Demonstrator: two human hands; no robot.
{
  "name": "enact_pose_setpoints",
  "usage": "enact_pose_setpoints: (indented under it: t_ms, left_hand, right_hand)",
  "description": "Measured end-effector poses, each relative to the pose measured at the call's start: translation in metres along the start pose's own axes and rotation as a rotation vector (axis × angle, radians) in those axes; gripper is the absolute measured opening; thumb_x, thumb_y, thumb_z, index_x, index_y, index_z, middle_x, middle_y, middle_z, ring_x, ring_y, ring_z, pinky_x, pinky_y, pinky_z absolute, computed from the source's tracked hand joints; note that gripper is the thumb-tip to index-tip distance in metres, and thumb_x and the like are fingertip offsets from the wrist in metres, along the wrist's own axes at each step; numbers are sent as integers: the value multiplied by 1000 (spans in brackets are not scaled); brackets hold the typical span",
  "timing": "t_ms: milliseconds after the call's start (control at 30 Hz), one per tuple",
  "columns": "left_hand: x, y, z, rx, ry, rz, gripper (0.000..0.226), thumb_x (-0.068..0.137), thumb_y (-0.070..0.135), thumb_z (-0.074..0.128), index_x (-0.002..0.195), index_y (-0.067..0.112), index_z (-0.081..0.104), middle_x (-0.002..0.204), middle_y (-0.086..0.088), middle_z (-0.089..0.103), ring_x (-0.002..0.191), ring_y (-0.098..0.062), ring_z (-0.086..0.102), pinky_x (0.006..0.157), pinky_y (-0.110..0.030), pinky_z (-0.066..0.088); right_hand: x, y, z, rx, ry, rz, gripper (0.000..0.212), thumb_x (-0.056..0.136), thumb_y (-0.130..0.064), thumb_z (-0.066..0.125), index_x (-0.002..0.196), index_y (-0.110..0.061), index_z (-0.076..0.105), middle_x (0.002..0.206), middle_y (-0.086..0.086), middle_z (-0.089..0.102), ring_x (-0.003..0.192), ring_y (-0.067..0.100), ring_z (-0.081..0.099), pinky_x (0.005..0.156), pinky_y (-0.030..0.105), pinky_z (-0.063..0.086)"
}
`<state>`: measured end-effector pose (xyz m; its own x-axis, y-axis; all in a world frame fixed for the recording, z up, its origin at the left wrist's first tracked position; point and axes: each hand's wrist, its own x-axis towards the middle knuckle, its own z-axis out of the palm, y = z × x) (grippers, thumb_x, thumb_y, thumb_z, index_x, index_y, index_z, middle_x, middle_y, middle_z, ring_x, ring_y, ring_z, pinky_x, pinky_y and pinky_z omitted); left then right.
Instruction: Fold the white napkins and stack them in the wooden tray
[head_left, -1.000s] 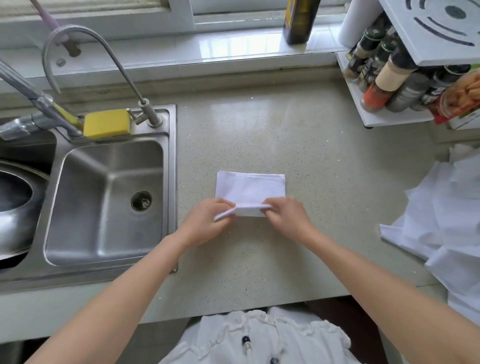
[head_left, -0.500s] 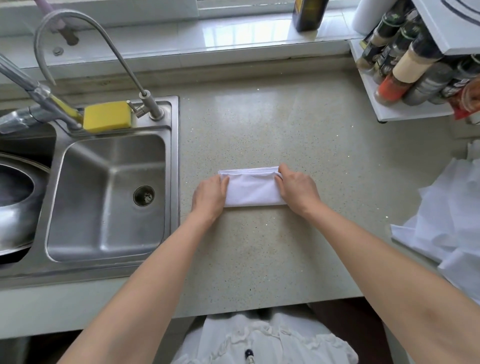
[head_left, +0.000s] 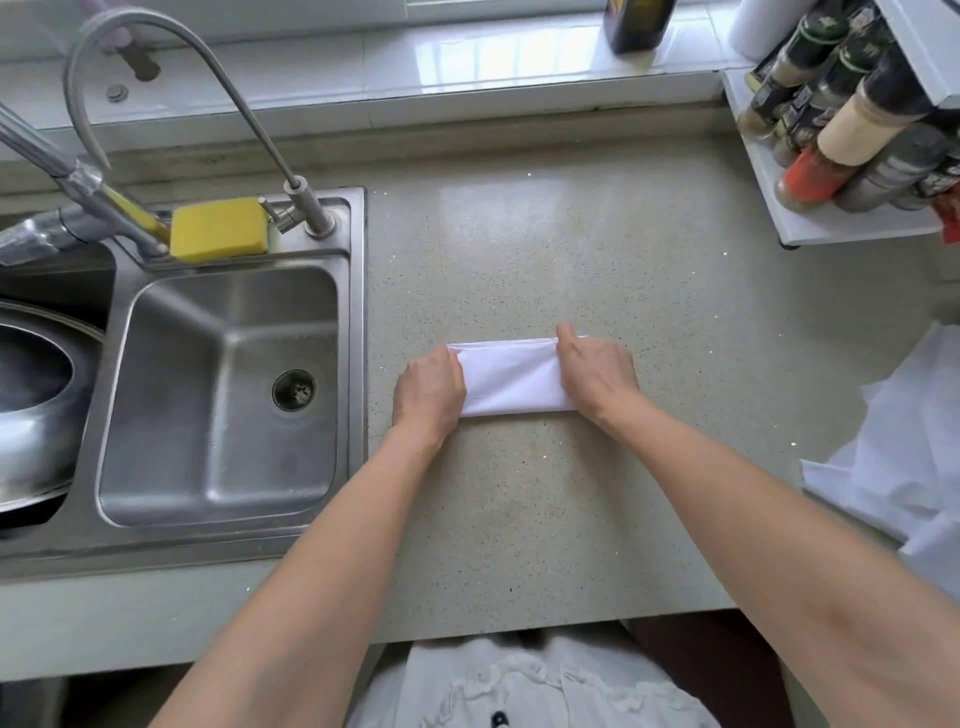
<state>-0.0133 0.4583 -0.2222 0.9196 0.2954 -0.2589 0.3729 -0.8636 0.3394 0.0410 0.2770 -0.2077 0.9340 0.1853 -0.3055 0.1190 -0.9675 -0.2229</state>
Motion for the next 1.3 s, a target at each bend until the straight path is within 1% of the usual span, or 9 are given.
enact_pose_setpoints:
  t_ms: [133,300,633,700,767,867,1167,1233,1300]
  left_hand:
    - [3,2,-3,19,-9,-28,29,102,17,30,96,3,54,91,-23,62,74,-34,52,61,-35,34]
    - [4,8,-2,34,-14,-85,28,102,19,30,101,6,55,95,-22,63,85,-37,58,65,-36,39]
    - [8,17,-4,58,-32,-134,33,103,25,29,109,7,57,105,-21,63,95,-37,59,69,-34,36]
    - [8,17,-4,53,-37,-142,33,103,24,29,107,7,57,104,-21,63,95,-36,59,69,-34,36]
    - [10,11,-4,49,-36,-158,33,103,24,29,105,6,57,103,-21,63,93,-35,58,68,-34,36]
    - [8,13,-4,38,-34,-143,34,103,26,29,107,7,57,103,-21,63,94,-36,58,68,-34,37]
    - [2,10,-6,-47,105,-90,30,101,28,38,124,9,41,113,-16,57,92,-34,57,65,-40,42]
    - [-6,5,-2,-21,260,123,41,98,27,40,136,15,36,128,-13,50,105,-31,54,77,-43,49]
    - [-12,1,7,118,146,368,51,100,30,32,149,18,25,153,-10,30,138,-30,31,111,-45,28]
  right_hand:
    - [4,0,-8,72,-68,22,12,100,-15,26,93,-13,36,79,14,48,73,31,47,67,35,36]
    - [9,5,-3,183,-52,135,24,97,-25,28,82,-10,39,73,11,50,64,28,44,53,33,24]
    - [2,-2,1,25,68,177,17,100,-15,31,110,-8,42,90,15,63,68,28,48,60,33,33]
    - [-3,-12,0,-134,104,153,29,98,-15,37,127,-9,36,100,14,62,80,29,52,65,34,35]
    - [-3,-28,8,-210,124,60,41,98,-21,39,137,-13,32,129,17,49,116,32,46,87,38,37]
    - [-11,-33,25,-87,134,-148,52,100,-30,23,148,-11,26,157,15,16,147,29,9,116,38,3]
    - [-20,-11,51,-112,4,-262,63,92,-50,-3,151,-28,-5,155,-7,-17,143,12,-20,112,29,-24]
    - [-20,-13,52,-124,2,-254,62,91,-51,-5,150,-30,-9,155,-7,-20,142,13,-22,111,29,-26]
    - [-19,-13,49,-125,-3,-252,62,89,-51,-8,148,-32,-14,153,-8,-24,141,12,-25,110,29,-27]
